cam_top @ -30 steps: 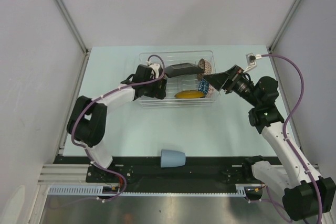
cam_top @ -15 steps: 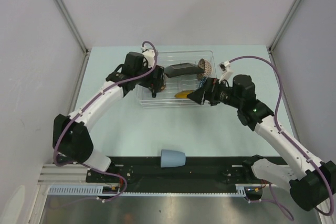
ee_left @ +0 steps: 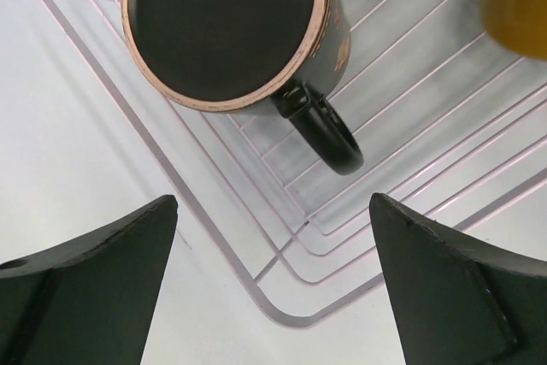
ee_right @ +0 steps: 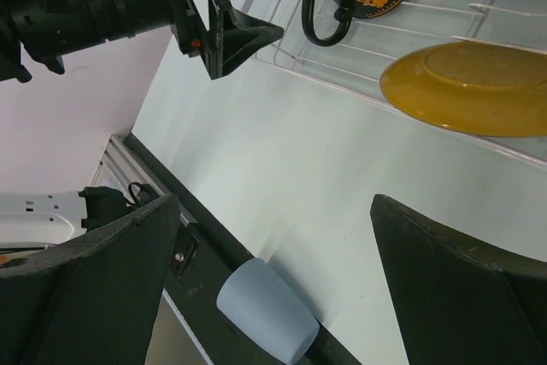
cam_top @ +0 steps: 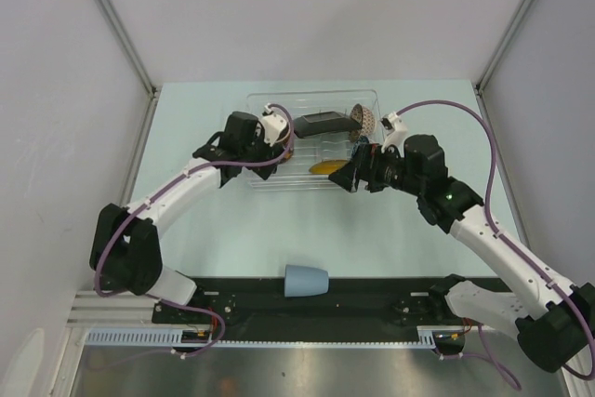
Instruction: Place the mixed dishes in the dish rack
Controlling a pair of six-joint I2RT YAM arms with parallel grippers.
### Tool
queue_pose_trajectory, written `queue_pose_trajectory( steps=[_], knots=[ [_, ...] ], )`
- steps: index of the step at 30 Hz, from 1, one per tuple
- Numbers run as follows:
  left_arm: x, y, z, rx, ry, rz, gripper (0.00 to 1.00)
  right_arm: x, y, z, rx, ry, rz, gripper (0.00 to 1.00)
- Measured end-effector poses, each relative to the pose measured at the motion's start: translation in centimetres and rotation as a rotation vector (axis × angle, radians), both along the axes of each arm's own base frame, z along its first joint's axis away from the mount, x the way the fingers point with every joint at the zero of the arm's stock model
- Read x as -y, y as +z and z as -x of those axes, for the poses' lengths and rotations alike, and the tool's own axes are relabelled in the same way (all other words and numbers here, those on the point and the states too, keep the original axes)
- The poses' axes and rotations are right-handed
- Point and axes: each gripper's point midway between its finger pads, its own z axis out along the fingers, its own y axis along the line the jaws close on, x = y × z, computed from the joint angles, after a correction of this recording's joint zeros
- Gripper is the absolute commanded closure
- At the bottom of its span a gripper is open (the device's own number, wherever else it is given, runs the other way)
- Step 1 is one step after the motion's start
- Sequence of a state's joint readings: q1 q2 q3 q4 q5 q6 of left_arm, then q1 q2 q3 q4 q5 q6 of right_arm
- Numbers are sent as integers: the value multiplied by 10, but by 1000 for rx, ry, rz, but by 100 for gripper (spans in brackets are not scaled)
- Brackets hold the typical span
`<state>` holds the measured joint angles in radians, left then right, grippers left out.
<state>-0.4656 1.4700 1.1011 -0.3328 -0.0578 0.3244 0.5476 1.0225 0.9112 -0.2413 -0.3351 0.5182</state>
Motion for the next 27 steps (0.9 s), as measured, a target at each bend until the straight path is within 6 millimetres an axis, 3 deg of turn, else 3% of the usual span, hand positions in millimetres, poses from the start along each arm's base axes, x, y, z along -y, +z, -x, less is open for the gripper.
queue_pose_trajectory(
  steps=[15, 27],
  knots=[
    [1, -21, -28, 36, 66, -20, 0, 7, 0, -3, -6, -15, -3, 0],
    [-5, -17, -43, 115, 125, -6, 0, 10, 2, -5, -15, -11, -17, 0]
  ],
)
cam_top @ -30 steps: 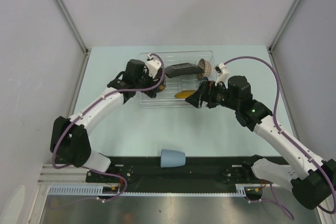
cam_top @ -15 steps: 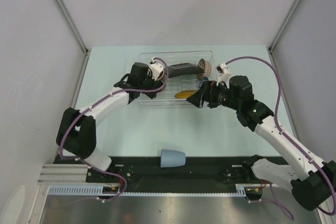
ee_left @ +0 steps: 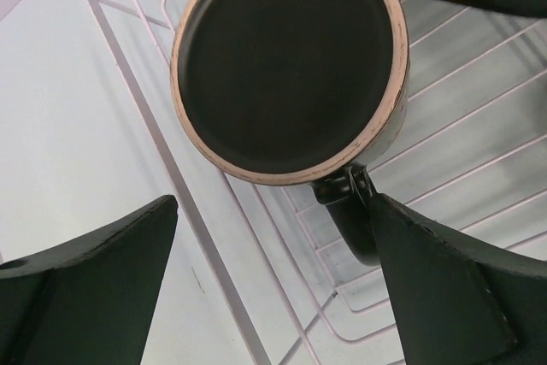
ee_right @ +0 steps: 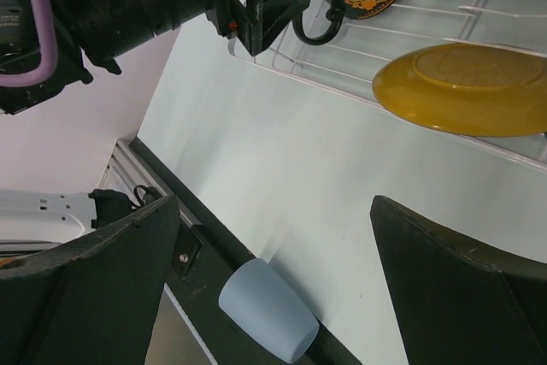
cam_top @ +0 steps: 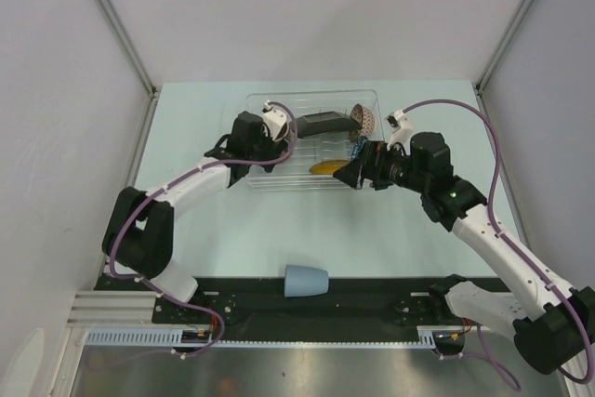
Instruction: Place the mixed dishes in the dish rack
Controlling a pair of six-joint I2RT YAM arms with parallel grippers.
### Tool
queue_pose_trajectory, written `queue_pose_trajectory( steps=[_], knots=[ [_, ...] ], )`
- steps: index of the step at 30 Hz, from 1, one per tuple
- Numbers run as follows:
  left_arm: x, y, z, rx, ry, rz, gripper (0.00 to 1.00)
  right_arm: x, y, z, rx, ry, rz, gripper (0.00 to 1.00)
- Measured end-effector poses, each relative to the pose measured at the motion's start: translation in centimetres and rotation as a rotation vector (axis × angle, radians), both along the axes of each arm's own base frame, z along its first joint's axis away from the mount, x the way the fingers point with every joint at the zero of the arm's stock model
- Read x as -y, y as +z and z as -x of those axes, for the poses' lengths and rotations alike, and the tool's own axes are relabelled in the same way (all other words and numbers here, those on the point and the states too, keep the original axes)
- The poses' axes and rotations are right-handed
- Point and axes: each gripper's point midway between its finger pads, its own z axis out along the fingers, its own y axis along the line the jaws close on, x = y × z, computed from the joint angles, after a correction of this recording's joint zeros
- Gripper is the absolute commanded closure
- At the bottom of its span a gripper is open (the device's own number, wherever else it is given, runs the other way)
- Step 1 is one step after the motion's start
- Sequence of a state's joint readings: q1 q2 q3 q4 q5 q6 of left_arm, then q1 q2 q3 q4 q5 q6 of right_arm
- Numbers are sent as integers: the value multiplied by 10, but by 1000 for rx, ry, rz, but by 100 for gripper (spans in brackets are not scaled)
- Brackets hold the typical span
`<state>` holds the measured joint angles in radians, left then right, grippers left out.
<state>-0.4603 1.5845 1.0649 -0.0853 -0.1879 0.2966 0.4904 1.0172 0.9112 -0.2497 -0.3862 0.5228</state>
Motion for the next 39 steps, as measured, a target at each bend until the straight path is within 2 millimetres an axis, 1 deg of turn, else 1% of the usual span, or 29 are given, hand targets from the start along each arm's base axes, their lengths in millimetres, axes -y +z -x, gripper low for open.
queue_pose_trajectory(
  steps=[5, 8, 13, 15, 17, 20, 21, 23, 25, 26, 27, 29, 31, 32, 33, 36, 39],
  knots=[
    [-15, -16, 2, -13, 19, -43, 0, 2, 0, -1, -1, -2, -2, 0],
    [-24, -23, -1, -22, 35, -58, 0, 1, 0, 0, -2, 2, -4, 0],
    [-44, -23, -7, -15, 82, -74, 0, 1, -2, 2, -6, 10, 8, 0],
    [-46, -23, -8, -15, 88, -67, 0, 0, -6, 4, -4, 16, 31, 0],
    [-47, -21, -7, -17, 87, -66, 0, -6, -12, 12, 1, 40, 65, 0],
    [-45, -14, 1, -29, 73, -47, 0, -21, -24, 32, 6, 100, 147, 0],
    [-44, -10, 5, -33, 70, -35, 0, -29, -29, 41, 9, 126, 192, 0],
    [-44, 8, 13, -28, 69, -6, 0, -50, -38, 63, 30, 196, 292, 0],
    [-40, 31, 19, -6, 61, 40, 0, -74, -45, 85, 63, 265, 407, 0],
    [-38, 48, 23, 8, 56, 71, 0, -79, -51, 84, 74, 255, 478, 0],
    [-36, 64, 26, 27, 50, 98, 0, -93, -56, 102, 94, 304, 526, 0],
    [-34, 99, 39, 68, 37, 158, 0, -110, -69, 122, 124, 346, 651, 0],
    [-36, 131, 54, 114, 28, 206, 0, -121, -84, 139, 153, 375, 782, 0],
    [-38, 143, 62, 135, 23, 222, 0, -126, -90, 145, 163, 383, 825, 0],
    [-41, 157, 74, 159, 18, 244, 0, -129, -98, 152, 176, 390, 901, 0],
    [-55, 182, 101, 207, 22, 275, 0, -139, -115, 161, 215, 386, 1064, 0],
    [-74, 193, 124, 241, 53, 293, 0, -148, -133, 164, 267, 363, 1225, 0]
  ],
)
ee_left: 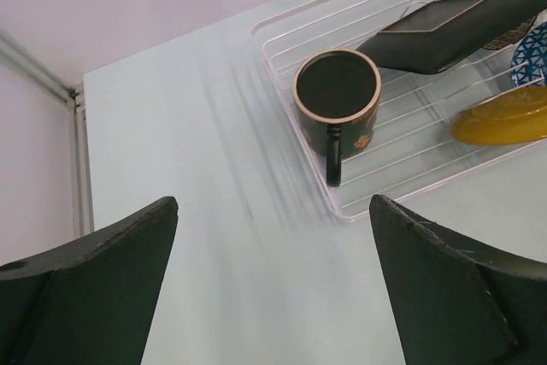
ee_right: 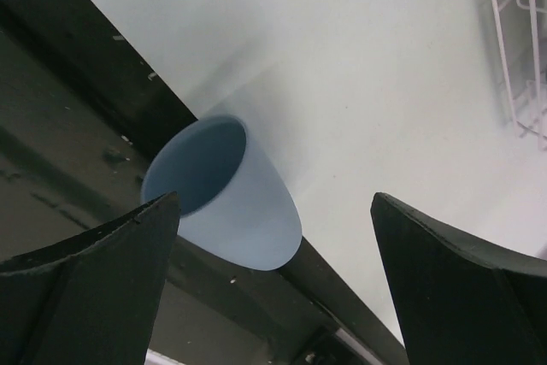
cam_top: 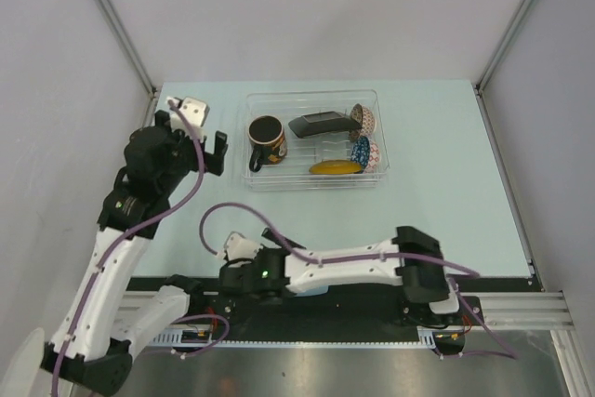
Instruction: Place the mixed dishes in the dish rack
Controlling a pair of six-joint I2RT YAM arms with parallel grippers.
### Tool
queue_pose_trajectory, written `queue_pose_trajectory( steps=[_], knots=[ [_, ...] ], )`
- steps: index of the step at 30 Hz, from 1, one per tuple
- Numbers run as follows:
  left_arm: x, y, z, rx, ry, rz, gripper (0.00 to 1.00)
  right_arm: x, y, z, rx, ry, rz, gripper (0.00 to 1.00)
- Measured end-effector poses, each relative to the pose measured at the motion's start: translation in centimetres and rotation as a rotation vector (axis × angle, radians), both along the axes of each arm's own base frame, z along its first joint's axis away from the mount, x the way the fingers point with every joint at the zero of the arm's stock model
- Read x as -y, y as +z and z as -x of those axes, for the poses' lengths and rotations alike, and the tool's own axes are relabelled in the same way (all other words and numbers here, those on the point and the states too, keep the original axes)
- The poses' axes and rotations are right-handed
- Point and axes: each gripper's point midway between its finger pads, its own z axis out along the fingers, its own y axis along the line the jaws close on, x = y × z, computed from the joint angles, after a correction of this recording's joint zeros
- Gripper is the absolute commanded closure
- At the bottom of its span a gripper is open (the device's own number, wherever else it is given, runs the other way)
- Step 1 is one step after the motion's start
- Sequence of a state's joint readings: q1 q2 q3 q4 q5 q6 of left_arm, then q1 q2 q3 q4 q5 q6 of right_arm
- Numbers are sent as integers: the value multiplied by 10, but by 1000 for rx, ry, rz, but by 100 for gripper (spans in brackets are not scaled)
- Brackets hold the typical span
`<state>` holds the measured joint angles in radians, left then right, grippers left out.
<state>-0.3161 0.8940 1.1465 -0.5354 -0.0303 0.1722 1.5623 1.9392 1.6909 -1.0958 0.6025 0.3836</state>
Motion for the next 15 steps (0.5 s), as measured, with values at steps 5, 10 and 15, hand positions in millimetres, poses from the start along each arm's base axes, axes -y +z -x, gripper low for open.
queue_pose_trajectory(
  steps=[5, 10, 15],
  knots=[
    [-22, -9, 26, -21, 46, 6, 0, 10, -31, 8, 38, 17, 182, 0],
    [-25, -16, 39, -42, 40, 5, 0, 13, -27, 3, 51, -5, 212, 2],
    [-24, -16, 40, -45, 36, 10, 0, 17, -23, -1, 67, -29, 224, 15]
  ],
)
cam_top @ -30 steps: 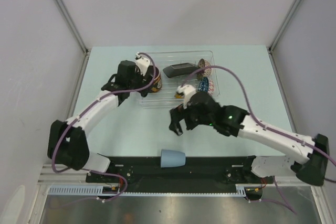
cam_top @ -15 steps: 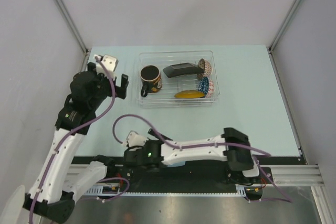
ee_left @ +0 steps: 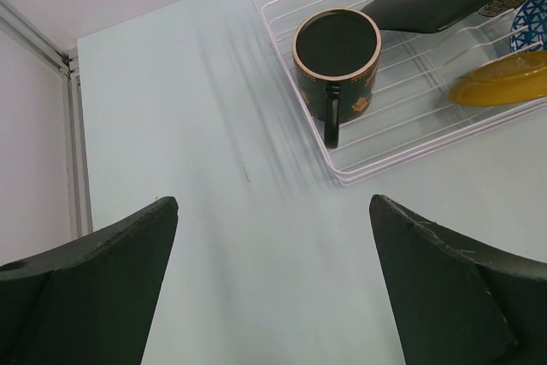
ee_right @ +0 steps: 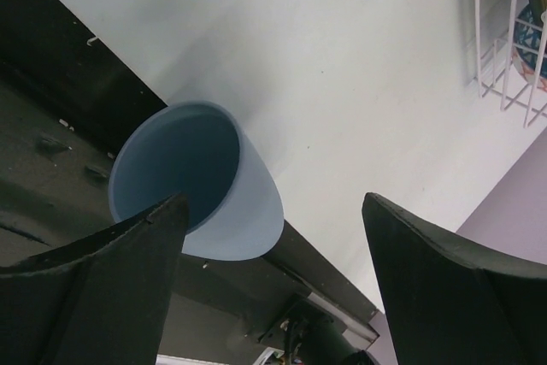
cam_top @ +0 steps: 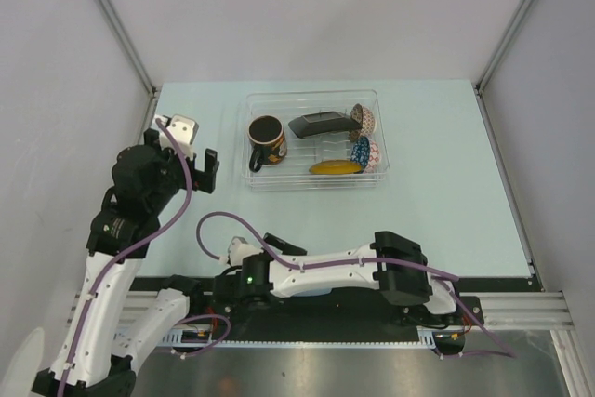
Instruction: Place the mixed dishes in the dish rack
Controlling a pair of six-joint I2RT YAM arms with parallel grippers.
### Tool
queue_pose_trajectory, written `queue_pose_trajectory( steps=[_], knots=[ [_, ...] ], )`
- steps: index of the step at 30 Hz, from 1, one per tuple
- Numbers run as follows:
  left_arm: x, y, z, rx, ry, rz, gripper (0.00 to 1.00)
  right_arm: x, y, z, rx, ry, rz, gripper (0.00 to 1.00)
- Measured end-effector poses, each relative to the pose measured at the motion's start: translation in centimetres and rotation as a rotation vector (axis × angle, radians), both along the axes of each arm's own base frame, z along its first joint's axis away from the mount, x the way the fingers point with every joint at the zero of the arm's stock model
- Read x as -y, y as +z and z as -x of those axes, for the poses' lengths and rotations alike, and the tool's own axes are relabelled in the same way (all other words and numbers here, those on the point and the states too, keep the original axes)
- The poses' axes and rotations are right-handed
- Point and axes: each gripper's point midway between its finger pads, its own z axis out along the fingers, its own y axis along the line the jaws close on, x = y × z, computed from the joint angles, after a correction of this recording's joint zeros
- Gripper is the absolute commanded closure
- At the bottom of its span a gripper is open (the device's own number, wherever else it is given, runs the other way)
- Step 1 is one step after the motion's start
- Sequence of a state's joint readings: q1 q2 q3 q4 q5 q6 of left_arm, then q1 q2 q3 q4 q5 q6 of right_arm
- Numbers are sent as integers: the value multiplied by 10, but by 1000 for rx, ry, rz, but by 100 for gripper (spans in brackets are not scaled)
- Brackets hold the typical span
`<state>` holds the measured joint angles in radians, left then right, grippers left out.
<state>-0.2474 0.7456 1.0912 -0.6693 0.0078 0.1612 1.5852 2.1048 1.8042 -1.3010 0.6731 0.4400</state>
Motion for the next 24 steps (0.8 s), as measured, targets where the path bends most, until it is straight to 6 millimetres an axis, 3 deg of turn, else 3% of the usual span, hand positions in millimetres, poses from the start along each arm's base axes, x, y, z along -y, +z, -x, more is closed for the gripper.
queue_pose_trajectory(
  steps=[13, 20, 24],
  knots=[
    [3, -13, -7, -42, -3, -5, 0, 24, -11, 13, -12, -88, 4, 20],
    [3, -13, -9, -30, -3, -2, 0, 47, -10, 31, -61, -140, -24, 53],
    [3, -17, -10, -36, -4, -4, 0, 57, -16, 35, -80, -163, -8, 58]
  ],
)
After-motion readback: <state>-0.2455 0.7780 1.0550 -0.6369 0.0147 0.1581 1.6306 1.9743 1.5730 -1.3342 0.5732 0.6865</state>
